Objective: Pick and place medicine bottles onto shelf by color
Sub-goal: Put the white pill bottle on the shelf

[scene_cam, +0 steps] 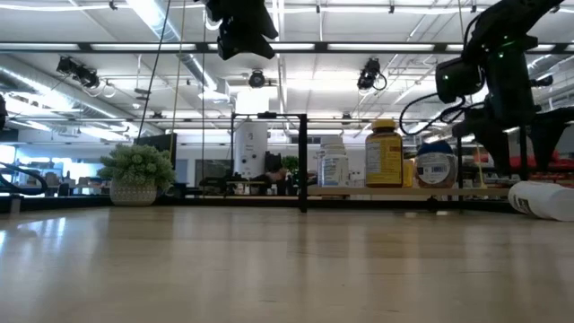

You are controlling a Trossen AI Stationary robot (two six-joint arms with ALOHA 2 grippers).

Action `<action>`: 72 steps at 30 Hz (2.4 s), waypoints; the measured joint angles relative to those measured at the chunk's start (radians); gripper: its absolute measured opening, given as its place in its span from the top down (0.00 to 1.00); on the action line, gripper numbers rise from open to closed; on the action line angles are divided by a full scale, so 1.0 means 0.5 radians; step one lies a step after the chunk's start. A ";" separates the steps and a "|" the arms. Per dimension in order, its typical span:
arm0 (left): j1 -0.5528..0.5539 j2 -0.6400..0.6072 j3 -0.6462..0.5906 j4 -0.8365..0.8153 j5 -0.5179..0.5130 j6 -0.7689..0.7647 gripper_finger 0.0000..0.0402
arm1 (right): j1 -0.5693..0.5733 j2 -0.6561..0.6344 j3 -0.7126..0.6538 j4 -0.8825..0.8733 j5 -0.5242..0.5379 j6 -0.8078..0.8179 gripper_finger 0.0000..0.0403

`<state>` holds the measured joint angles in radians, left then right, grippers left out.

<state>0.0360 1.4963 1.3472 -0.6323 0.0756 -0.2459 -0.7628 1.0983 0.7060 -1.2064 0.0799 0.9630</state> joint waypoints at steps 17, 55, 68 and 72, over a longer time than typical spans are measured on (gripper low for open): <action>0.000 0.000 0.000 0.000 -0.006 -0.007 0.57 | 0.109 -0.018 0.642 -0.234 0.049 -0.896 0.34; -0.003 0.000 0.000 0.055 -0.068 -0.067 0.57 | 1.558 1.044 0.701 -0.609 0.037 -0.418 0.34; -0.096 0.000 0.000 0.054 -0.105 -0.113 0.57 | 1.713 1.122 0.535 -0.411 0.007 0.755 0.34; -0.104 0.000 0.000 0.041 -0.105 -0.113 0.57 | 1.790 1.086 0.344 -0.405 -0.113 1.003 0.34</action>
<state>-0.0158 1.4963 1.3472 -0.6117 0.0230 -0.3022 0.1324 1.6414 0.8778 -1.4091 0.0236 1.4647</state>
